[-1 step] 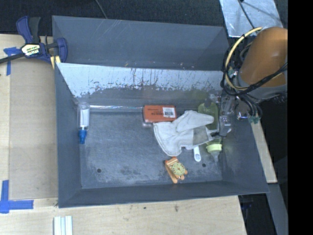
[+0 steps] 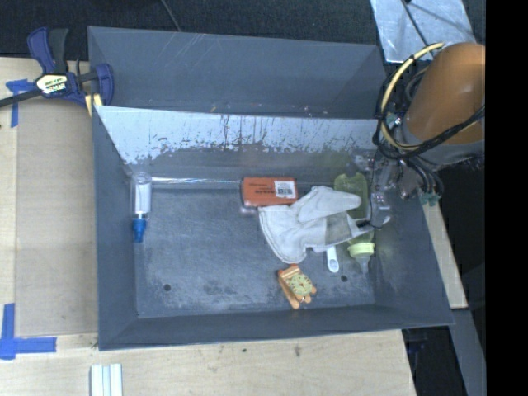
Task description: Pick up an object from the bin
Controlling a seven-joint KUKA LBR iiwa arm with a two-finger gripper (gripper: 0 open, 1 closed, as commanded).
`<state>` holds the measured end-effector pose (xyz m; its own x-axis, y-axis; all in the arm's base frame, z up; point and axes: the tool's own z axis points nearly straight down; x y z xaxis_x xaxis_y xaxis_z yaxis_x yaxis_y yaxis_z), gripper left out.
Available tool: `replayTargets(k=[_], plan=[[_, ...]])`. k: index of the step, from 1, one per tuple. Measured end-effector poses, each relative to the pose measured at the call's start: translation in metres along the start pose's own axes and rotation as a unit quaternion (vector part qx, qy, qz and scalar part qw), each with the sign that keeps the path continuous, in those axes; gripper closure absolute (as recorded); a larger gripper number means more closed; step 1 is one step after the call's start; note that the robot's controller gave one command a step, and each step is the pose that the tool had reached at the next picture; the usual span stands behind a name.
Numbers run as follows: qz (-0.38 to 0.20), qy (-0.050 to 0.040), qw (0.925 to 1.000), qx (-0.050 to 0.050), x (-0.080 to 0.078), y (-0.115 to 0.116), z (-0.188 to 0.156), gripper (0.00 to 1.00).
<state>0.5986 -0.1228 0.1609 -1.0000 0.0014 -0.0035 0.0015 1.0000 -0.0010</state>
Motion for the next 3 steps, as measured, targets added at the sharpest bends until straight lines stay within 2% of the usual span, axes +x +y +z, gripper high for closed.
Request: replayTargets(k=[1, 2, 3], plan=[[0.000, -0.0001, 1.0000, 0.000, 0.000, 0.000, 0.000, 0.00], [-0.064, 0.0004, 0.9980, 0.000, -0.005, 0.013, 0.021, 0.00], [-0.100, 0.0002, 0.9950, -0.001, -0.011, 0.023, 0.051, 0.00]])
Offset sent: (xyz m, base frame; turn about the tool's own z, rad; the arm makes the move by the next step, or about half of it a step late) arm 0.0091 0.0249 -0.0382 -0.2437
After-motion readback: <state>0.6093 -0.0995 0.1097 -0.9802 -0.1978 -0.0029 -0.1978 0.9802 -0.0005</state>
